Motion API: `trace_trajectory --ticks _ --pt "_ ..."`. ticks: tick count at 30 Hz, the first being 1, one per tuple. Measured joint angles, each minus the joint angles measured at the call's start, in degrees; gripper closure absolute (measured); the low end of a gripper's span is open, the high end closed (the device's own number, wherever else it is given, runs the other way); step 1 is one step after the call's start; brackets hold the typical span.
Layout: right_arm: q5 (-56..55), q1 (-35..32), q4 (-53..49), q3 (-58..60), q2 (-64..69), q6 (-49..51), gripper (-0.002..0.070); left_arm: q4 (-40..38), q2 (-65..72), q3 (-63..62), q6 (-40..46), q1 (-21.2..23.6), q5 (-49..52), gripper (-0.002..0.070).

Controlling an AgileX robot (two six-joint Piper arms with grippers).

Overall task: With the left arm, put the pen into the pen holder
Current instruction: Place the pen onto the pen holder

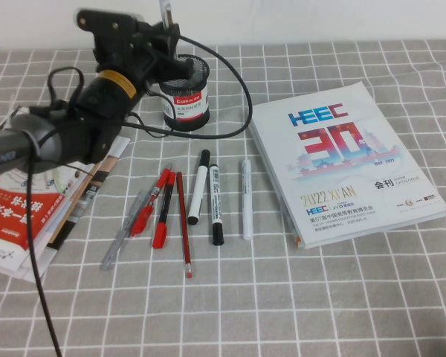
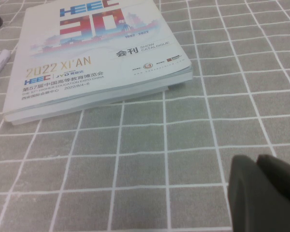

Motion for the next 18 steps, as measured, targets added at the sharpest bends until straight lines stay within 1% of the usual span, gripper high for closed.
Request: trace_trajectory --ticks 7,18 --pt "0.0 0.0 0.0 0.0 0.0 0.0 0.0691 0.0 3.58 -0.51 0.0 0.17 -0.43 0.0568" --pt "0.0 0.0 0.0 0.0 0.0 0.0 0.0691 1.69 4.51 -0.6 0.0 0.42 -2.14 0.0568"
